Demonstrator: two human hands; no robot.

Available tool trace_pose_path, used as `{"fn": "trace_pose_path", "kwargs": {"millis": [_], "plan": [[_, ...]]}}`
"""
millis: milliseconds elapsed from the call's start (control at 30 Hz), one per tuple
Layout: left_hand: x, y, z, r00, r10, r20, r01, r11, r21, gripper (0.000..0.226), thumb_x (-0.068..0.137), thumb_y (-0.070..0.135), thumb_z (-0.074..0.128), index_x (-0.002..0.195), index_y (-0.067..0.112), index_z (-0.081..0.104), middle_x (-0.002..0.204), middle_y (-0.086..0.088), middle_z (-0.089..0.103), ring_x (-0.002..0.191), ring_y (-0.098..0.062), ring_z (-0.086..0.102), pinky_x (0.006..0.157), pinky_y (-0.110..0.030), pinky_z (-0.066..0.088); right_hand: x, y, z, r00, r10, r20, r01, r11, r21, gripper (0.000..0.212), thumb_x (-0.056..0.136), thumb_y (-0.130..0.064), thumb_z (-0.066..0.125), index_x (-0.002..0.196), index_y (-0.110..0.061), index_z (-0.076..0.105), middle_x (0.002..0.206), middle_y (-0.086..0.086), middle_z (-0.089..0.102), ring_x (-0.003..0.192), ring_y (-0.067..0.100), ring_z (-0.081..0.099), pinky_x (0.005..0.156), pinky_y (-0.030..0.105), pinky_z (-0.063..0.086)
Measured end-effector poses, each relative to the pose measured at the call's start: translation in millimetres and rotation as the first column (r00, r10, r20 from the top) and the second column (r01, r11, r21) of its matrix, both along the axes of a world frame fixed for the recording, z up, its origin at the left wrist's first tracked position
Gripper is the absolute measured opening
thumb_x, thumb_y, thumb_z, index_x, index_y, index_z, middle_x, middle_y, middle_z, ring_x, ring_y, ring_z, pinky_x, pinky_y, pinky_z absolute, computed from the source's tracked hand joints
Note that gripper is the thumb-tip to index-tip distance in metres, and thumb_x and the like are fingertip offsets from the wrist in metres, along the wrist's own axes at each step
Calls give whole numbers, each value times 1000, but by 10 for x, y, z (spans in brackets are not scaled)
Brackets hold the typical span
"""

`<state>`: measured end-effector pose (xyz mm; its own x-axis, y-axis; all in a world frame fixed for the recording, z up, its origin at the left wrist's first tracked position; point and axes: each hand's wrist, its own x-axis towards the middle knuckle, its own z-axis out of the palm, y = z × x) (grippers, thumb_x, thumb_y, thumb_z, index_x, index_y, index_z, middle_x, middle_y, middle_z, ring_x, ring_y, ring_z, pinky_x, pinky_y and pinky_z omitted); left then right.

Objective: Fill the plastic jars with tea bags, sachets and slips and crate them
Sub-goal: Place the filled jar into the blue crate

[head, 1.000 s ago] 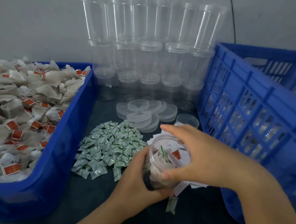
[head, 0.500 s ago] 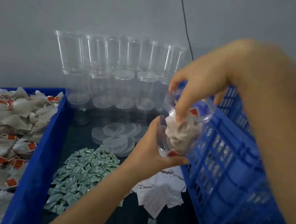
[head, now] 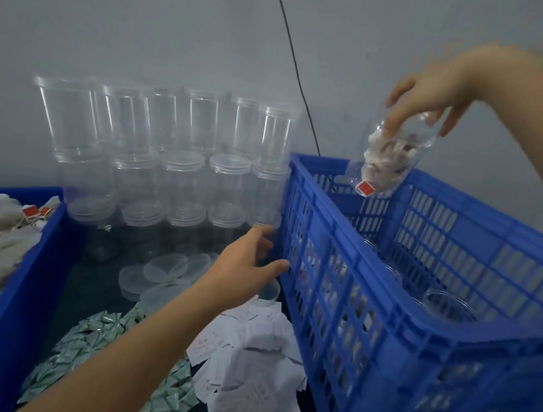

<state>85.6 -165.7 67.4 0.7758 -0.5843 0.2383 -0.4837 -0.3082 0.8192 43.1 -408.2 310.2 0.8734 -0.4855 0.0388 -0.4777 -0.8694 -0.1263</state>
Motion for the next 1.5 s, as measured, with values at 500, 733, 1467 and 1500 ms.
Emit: {"fn": "trace_pose_path", "kwargs": {"millis": [500, 733, 1467, 1500], "plan": [[488, -4, 32, 994, 67, 85, -72, 996, 54, 45, 87, 32, 66, 129, 25, 51, 111, 14, 59, 100, 1, 56, 81, -8, 41, 1159, -595, -1639, 987, -143, -68, 140, 989, -52, 91, 81, -56, 76, 146, -6, 37, 138, 19, 51, 112, 35, 58, 79, 39, 47], [616, 76, -16, 991, 101, 84, -110, 987, 116, 44, 87, 31, 65, 128, 24, 52, 114, 8, 61, 101, -4, 58, 89, -19, 44, 1333, -749, -1982, 975, -109, -193, 109, 994, -11, 77, 93, -48, 66, 146, 1, 38, 135, 18, 57, 104, 31, 59, 80, 37, 47], [544, 150, 71, 993, 97, 73, -108, 978, 178, 44, 89, 34, 64, 130, 24, 50, 113, 8, 61, 102, -7, 58, 93, -26, 47, 1092, -597, -1413, 954, 28, -298, -26, 1000, 11, 39, 106, -20, 45, 141, -3, 49, 129, 23, 59, 106, 35, 63, 82, 41, 55], [529, 171, 90, 992, 97, 78, -110, 977, 181, 43, 88, 34, 64, 128, 23, 52, 113, 8, 62, 102, -7, 59, 93, -26, 47, 1080, -550, -1285, 965, 36, -261, -42, 999, -17, 35, 105, -16, 44, 133, 0, 57, 120, 24, 64, 90, 33, 63, 70, 36, 53]]}}
